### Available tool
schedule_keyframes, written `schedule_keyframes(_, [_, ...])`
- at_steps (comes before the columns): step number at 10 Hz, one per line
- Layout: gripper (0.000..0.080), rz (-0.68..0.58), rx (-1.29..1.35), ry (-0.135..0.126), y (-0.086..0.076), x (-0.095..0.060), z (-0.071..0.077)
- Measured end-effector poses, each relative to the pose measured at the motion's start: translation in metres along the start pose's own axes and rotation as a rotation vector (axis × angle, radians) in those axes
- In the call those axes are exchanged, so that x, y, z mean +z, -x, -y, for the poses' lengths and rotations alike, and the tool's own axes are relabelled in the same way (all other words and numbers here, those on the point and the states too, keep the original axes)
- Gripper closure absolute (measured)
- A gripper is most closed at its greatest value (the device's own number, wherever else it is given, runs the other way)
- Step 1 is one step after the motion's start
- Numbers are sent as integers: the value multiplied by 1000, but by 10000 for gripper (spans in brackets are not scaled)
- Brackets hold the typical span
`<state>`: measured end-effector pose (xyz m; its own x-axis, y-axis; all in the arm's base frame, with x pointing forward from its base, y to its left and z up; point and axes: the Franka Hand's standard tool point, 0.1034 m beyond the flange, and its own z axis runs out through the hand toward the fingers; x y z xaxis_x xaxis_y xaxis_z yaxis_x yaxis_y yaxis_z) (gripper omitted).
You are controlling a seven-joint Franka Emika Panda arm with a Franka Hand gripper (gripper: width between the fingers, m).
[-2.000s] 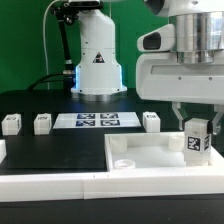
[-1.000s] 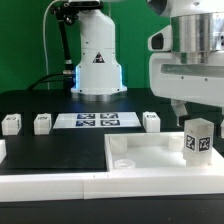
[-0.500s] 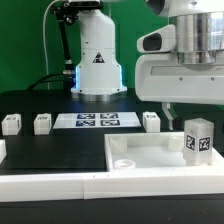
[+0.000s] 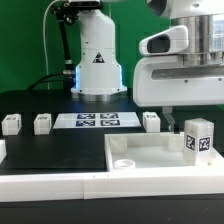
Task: Assemble square table
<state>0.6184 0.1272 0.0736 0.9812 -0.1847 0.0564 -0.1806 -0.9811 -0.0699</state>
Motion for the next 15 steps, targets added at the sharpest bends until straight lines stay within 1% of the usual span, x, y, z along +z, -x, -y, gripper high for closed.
schedule_keyframes(3, [150, -1, -202, 3, -2, 0, -4])
schedule_keyframes(5, [150, -2, -299, 10, -2, 0, -4])
schedule_keyframes(6, [150, -2, -332, 10, -2, 0, -4])
schedule_keyframes(7, [182, -2, -346, 10, -2, 0, -5])
schedule_keyframes(8, [182, -2, -344, 9, -2, 0, -5])
schedule_keyframes(10, [468, -2, -344, 10, -2, 0, -5])
schedule_keyframes(11, [508, -2, -342, 11, -3, 0, -6])
schedule_keyframes(14, [508, -2, -300, 10, -3, 0, -6])
schedule_keyframes(15, [508, -3, -181, 9, -3, 0, -7])
